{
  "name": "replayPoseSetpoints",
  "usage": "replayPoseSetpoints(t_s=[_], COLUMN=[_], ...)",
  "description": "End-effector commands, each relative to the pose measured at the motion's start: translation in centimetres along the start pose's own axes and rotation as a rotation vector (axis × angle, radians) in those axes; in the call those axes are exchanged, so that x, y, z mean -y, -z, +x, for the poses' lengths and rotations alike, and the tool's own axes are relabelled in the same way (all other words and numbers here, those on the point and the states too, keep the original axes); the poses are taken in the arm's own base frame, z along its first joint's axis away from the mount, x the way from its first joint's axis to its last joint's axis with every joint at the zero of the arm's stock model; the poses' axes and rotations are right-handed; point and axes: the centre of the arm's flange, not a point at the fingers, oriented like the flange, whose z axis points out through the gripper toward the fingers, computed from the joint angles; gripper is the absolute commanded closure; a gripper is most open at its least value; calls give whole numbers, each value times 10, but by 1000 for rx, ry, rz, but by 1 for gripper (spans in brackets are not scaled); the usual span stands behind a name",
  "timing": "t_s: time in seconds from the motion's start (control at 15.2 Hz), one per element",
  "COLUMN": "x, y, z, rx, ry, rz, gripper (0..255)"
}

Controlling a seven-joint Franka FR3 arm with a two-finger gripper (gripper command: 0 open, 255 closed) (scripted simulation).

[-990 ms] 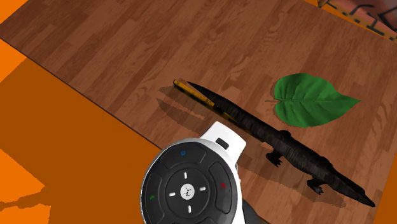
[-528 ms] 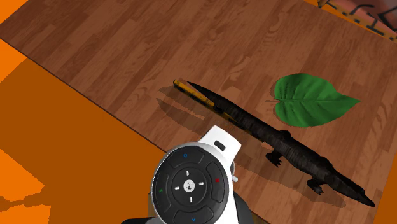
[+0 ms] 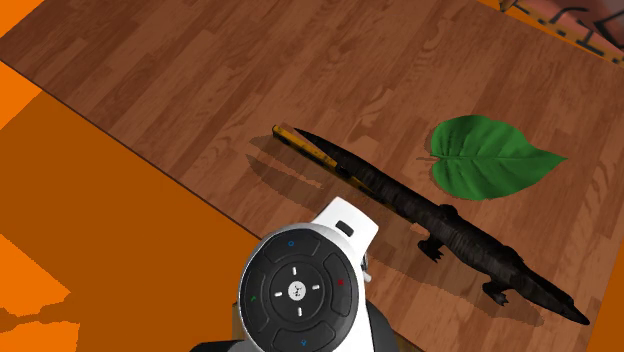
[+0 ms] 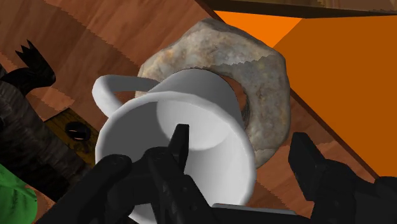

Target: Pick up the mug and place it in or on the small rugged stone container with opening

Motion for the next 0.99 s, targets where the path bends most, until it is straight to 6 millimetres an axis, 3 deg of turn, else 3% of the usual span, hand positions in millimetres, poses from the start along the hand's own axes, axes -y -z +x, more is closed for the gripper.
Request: replayPoseSetpoints(t_s=[0.0, 0.2, 0.46, 0.92], x=[0, 0, 0, 0], y=[0, 0, 50, 50], z=[0, 0, 0, 0], rx=[0, 0, 0, 0], ry=[0, 0, 0, 0], rz=[0, 0, 0, 0], gripper=[0, 0, 0, 0])
